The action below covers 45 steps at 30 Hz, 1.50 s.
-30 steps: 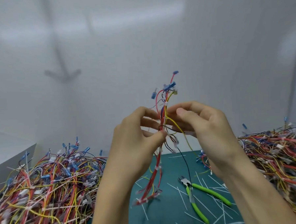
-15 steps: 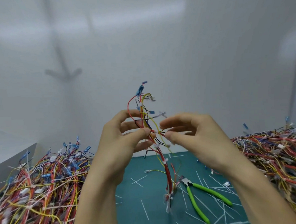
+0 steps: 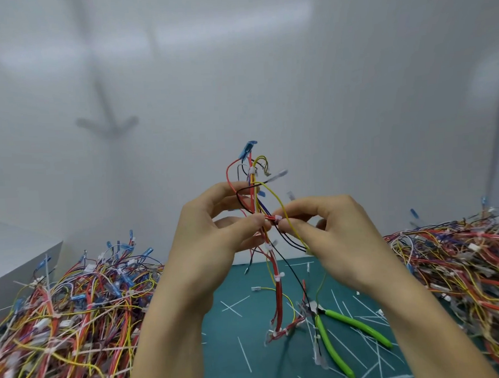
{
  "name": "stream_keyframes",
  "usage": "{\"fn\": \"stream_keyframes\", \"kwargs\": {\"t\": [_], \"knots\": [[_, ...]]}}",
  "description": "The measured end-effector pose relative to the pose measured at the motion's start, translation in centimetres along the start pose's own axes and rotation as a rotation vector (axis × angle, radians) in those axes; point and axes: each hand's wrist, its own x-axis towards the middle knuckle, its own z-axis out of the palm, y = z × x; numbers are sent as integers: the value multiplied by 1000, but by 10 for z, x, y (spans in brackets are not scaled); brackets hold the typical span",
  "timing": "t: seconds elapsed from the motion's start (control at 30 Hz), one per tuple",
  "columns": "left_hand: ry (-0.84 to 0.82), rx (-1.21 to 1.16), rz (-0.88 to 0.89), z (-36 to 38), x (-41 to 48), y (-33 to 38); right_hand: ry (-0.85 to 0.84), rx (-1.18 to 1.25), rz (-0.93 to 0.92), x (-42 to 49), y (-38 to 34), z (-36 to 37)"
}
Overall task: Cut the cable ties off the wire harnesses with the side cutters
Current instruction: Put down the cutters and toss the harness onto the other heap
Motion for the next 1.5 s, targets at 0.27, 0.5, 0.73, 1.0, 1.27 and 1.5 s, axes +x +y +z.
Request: {"fn": "stream_keyframes", "kwargs": {"t": [0.27, 0.5, 0.73, 1.0, 1.27, 1.5], "knots": [[63, 15, 28, 1, 1, -1, 126, 68, -26, -1, -3, 1], [104, 12, 34, 0, 2, -2, 53, 71, -16, -1, -4, -1], [108, 11, 35, 0, 2, -2, 50, 120, 20, 0, -2, -3], [37, -31, 15, -2, 0, 0, 48, 148, 62, -1, -5, 0], [26, -13, 23, 0, 1, -2, 90, 18, 30, -4, -10, -1], [139, -23, 52, -1, 2, -3, 215, 175, 45, -3, -11, -1]]}}
